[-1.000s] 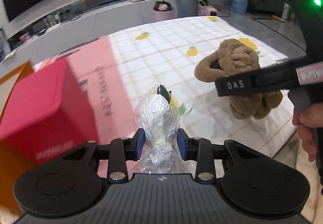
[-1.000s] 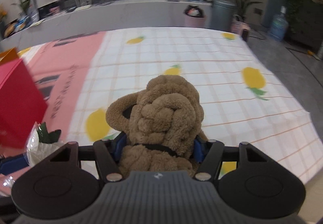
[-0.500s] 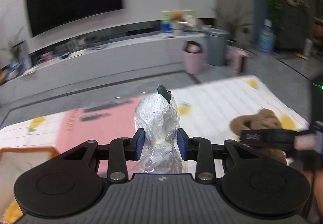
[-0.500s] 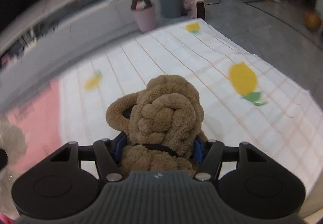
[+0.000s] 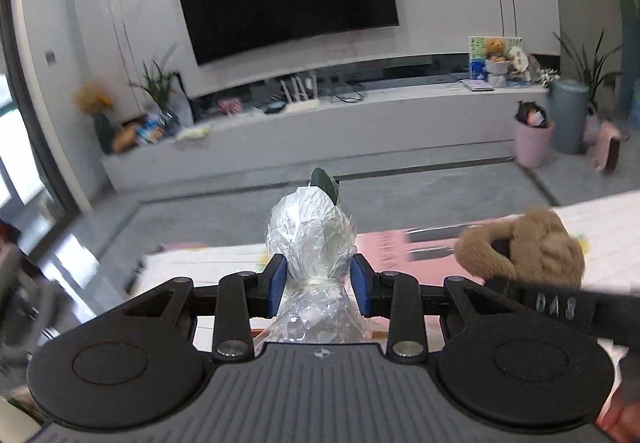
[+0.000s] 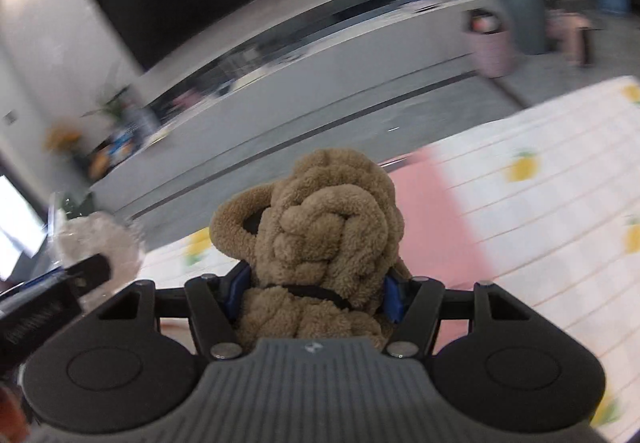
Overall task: Organize soft objects
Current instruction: 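Carry the plastic bundle and plush bear over the shoebox with both tools, then open the left tool to drop the plastic bundle into the shoebox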
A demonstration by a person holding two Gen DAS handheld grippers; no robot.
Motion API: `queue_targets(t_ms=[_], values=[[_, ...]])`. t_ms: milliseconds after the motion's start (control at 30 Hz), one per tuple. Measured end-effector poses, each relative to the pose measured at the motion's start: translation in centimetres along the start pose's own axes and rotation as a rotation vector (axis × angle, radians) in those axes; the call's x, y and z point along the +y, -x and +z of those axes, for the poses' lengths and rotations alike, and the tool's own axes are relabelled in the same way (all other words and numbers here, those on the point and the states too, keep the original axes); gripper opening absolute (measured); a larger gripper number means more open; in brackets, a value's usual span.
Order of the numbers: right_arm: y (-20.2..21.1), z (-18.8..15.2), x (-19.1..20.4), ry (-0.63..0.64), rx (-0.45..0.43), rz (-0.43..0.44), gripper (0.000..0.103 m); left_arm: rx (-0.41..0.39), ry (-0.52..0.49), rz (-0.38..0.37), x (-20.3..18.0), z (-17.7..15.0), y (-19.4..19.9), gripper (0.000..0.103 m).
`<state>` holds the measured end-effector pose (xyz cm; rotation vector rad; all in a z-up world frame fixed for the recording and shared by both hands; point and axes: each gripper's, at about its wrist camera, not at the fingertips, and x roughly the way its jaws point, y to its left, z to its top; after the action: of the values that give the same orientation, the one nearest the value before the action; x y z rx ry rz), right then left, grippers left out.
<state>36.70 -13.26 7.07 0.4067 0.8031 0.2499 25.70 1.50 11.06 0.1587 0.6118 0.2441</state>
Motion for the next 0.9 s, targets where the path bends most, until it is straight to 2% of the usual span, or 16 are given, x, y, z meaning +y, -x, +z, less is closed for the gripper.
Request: queue_targets(t_ms=[133, 267, 433, 567, 633, 667, 733, 800, 900], values=[[0.0, -1.8, 5.3, 0.044, 0.054, 0.106, 0.063, 0.034, 0.005, -0.015, 2.6, -2.0, 0.7, 0.039], [-0.4, -4.3, 8.6, 0.068, 0.147, 0.173, 0.063, 0.074, 0.021, -0.093, 4.4, -4.1, -0.2, 0.039], [-1.3, -6.8, 9.4, 0.107, 0.22, 0.159, 0.063, 0.175, 0.075, -0.204, 5.4, -6.6, -2.8, 0.039], [-2.1, -8.2, 9.2, 0.17, 0.25, 0.108, 0.063, 0.255, 0.056, -0.243, 6.0, -7.8, -4.8, 0.04], [-2.5, -8.4, 8.6, 0.197, 0.243, 0.108, 0.063, 0.258, 0.033, -0.223, 5.7, -8.0, -5.4, 0.044], [-2.3, -8.5, 8.4, 0.211, 0.217, 0.108, 0.063, 0.253, 0.018, -0.22, 5.7, -8.1, -5.5, 0.046], [-2.5, -8.5, 7.8, 0.246, 0.2, 0.117, 0.063, 0.241, -0.014, -0.22, 5.4, -8.2, -5.5, 0.064], [-2.8, -8.4, 7.4, 0.251, 0.201, 0.094, 0.063, 0.223, -0.019, -0.205, 5.3, -8.5, -5.2, 0.075], [-2.9, -8.2, 6.8, 0.224, 0.202, 0.101, 0.063, 0.232, 0.007, -0.205, 5.9, -8.4, -4.9, 0.085]])
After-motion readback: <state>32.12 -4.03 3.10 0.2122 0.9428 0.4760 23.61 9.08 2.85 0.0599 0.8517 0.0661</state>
